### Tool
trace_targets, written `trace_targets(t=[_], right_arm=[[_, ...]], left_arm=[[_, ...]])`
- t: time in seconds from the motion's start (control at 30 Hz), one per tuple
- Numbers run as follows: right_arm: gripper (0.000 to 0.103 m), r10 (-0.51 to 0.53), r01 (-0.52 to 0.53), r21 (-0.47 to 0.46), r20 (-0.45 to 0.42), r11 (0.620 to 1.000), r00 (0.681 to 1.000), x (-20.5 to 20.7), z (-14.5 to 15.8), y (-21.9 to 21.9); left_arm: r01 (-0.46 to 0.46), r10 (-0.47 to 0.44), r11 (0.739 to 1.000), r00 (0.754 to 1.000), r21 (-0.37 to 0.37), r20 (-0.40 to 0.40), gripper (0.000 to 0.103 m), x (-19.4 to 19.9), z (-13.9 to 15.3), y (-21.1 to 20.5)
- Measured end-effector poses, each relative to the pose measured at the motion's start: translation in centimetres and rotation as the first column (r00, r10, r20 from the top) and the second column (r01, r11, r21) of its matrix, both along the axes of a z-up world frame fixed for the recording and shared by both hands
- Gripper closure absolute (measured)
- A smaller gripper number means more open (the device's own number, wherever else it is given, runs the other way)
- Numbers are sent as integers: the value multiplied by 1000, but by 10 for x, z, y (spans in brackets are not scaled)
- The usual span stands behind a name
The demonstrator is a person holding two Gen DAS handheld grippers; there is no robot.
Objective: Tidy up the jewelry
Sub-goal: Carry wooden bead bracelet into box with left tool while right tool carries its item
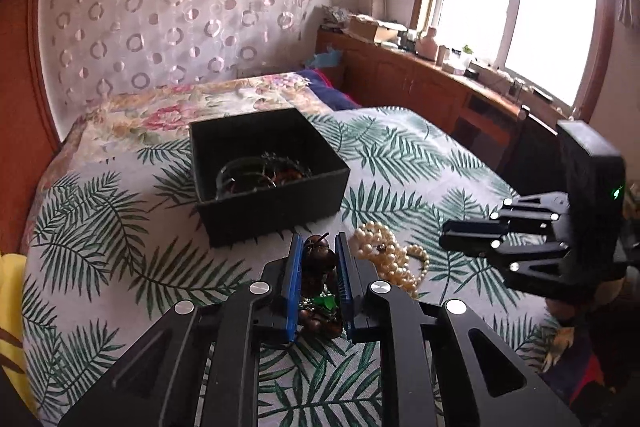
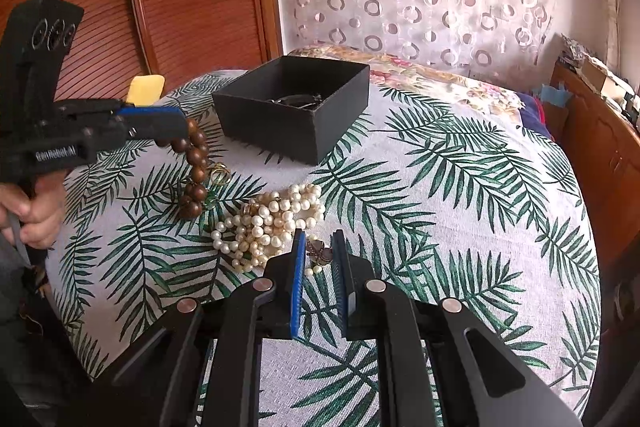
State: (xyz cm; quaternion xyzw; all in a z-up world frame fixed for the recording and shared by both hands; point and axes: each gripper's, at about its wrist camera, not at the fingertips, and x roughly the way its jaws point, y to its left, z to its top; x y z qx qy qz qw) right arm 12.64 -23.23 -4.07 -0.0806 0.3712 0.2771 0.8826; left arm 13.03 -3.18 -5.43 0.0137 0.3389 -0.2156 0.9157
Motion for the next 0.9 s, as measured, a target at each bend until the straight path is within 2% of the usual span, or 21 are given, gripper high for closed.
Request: trace_targets(t=[0.47, 0.9], right_arm=[[88, 21, -21, 16, 19, 1000, 1000, 0, 12, 9], [88, 46, -51, 58, 86, 997, 995, 14, 49, 29]], left_arm=[[-23, 24, 999, 999, -42, 39, 88, -1, 26, 17], [-55, 56, 998, 994, -8, 93, 88, 16, 51, 20]])
